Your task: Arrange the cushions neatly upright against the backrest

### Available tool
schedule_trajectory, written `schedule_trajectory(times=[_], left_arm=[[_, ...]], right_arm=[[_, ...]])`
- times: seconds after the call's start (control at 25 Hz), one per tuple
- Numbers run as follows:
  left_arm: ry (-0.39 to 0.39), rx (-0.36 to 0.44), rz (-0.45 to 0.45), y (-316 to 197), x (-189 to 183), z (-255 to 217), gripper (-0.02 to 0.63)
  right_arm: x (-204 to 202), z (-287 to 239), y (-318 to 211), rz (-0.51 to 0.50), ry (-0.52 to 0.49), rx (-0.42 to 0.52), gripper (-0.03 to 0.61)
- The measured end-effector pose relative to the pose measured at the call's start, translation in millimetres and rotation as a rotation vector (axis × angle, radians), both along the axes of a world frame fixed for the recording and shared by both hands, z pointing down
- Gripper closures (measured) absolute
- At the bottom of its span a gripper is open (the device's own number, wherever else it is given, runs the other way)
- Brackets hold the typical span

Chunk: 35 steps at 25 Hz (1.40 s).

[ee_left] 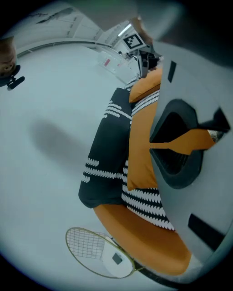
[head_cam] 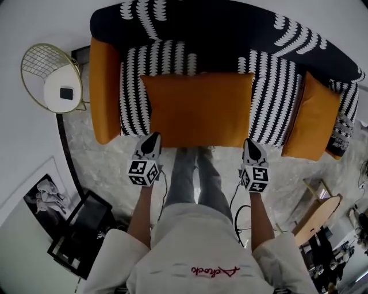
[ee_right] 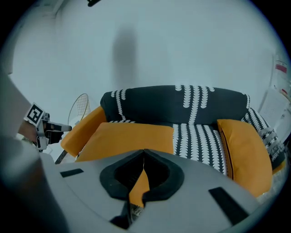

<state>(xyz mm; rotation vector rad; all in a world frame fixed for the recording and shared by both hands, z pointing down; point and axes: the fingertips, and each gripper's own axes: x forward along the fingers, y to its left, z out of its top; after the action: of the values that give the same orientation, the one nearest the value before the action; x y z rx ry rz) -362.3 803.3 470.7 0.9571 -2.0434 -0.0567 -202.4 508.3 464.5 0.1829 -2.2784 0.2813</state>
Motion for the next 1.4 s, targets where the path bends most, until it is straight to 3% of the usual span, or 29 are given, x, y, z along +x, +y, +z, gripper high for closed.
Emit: schedule_trajectory(times=[0.04, 0.08, 0.12, 0.16, 0.2, 0.56, 0.72, 0.92, 1.4], left_arm=[[0.027, 0.028, -0.005, -3.2, 1.2, 5.2, 0.565], [0.061, 0.049, -0.013, -5.9, 1.9, 11.8, 0.486], [0.092, 0.057, -0.021, -6.9, 2.0, 19.7, 0.348], [0.112, 0.049, -0.027, -6.2, 1.6, 28.2, 0.309], [0.124, 0.032, -0.031, -4.4, 0.9, 36.4, 0.271], [0.213, -0.073, -0.041, 2.9, -31.9, 102.5, 0.195], [0.325, -0.086, -0.037, -4.4, -50.3, 141.0, 0.160], [0.409, -0.150, 0.039, -10.9, -59.6, 177.4, 0.149], [0.482, -0.142, 0.083, -21.0, -68.1, 210.0, 0.126]], right_arm=[[-1.0, 5.9, -1.5, 0.010, -0.001, -0.027, 0.551], [-2.9, 12.6, -1.5, 0.019, -0.005, -0.070, 0.549], [-5.1, 20.5, 0.2, 0.028, -0.007, -0.126, 0.516], [-6.8, 29.2, 2.4, 0.040, -0.005, -0.186, 0.329], [-7.5, 38.2, 4.1, 0.052, 0.002, -0.238, 0.251], [-11.9, 113.5, -12.0, 0.104, 0.136, -0.407, 0.123], [-28.5, 157.5, -36.7, 0.121, 0.231, -0.441, 0.106], [-51.8, 196.0, -61.3, 0.156, 0.308, -0.479, 0.097], [-68.6, 233.3, -57.0, 0.078, 0.371, -0.522, 0.098]])
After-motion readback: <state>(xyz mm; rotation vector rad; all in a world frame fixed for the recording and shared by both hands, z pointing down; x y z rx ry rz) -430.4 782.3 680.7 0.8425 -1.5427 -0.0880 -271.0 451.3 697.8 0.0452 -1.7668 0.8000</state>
